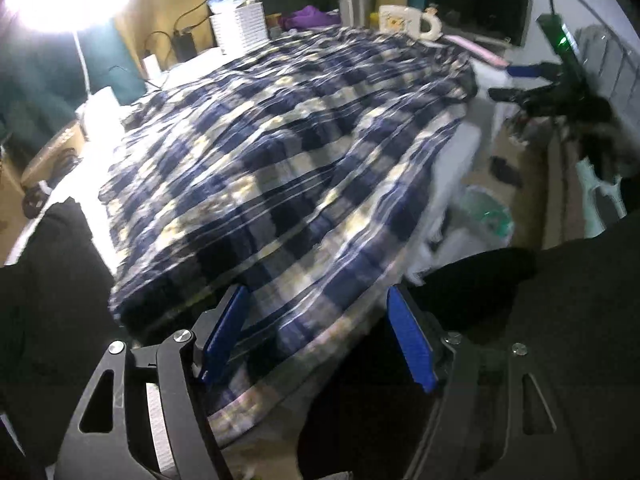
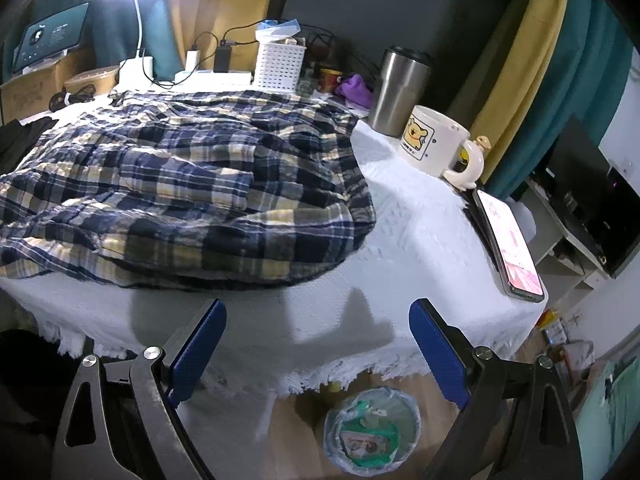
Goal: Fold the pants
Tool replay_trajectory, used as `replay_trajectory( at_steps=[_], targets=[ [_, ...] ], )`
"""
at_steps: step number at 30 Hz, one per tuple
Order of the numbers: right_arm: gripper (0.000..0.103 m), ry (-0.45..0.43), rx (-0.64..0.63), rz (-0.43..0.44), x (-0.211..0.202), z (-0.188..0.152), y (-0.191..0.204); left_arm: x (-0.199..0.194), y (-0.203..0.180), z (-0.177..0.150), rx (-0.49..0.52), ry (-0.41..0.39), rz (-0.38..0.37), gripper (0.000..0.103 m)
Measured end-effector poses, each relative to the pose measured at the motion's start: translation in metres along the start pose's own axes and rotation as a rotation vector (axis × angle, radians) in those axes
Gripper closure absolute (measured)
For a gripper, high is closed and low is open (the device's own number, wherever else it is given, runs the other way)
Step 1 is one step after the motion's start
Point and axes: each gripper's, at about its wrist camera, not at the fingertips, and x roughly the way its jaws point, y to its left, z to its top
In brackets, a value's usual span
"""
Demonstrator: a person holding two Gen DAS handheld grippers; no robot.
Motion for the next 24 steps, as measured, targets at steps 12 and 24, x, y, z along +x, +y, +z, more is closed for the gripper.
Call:
replay_trajectory(
  at_steps=[12,24],
  targets=[
    [0.009,-0.024,-0.018,0.041,0.019,0.007,0.004,-0.001,0.005,-0.007,0.013,0.018,-0.015,0.057],
    [0.009,-0.057,-0.169,0.027,0.029,0.009,0.016,-0.003,0.033,0.009,-0.173,-0.016,0.038,0.099]
  ],
)
